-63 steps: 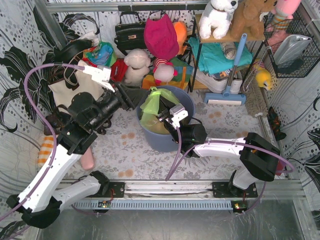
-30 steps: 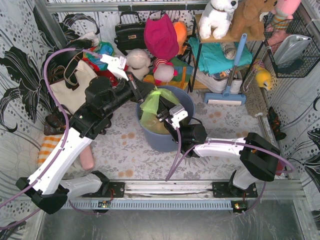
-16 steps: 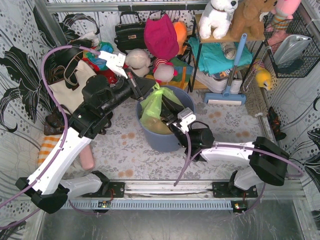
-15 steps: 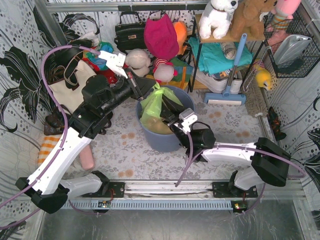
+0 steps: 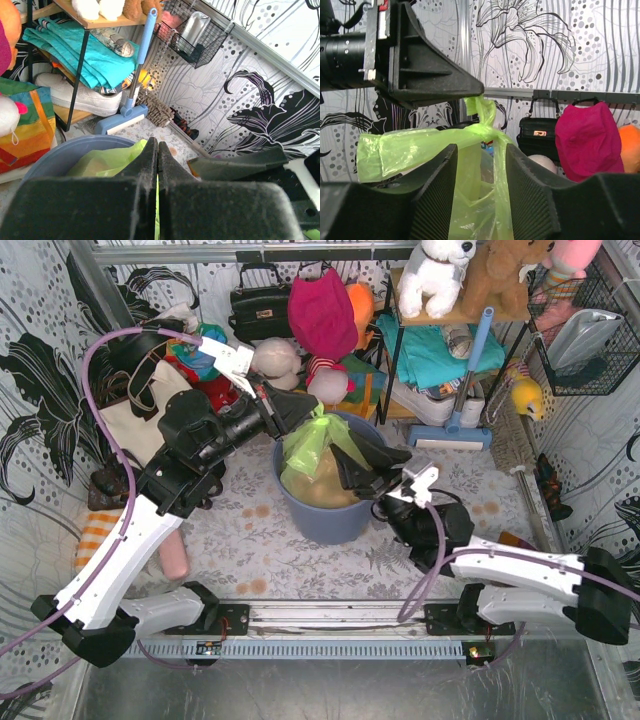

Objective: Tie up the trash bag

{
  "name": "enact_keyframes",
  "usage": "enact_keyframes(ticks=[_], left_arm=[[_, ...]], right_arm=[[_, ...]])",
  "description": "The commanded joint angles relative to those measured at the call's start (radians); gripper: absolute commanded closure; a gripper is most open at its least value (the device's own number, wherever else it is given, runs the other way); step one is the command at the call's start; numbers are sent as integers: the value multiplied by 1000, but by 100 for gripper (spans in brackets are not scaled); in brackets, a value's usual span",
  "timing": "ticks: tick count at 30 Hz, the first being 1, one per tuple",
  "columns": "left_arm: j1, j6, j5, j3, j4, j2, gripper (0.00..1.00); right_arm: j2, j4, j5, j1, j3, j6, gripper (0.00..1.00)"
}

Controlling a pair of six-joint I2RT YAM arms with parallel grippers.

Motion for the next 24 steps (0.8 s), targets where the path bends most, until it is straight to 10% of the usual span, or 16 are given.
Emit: enact_keyframes(ticks=[1,12,24], left_arm=[[-1,40,52,15,76,-19,100],[-1,45,99,-13,113,-31,100],[-1,33,118,-21,131,-26,100]], right_arm=[[-115,-197,54,6,16,105,55],[-18,-731,128,5,407,221,54],[90,-822,146,-32,516,229,65]])
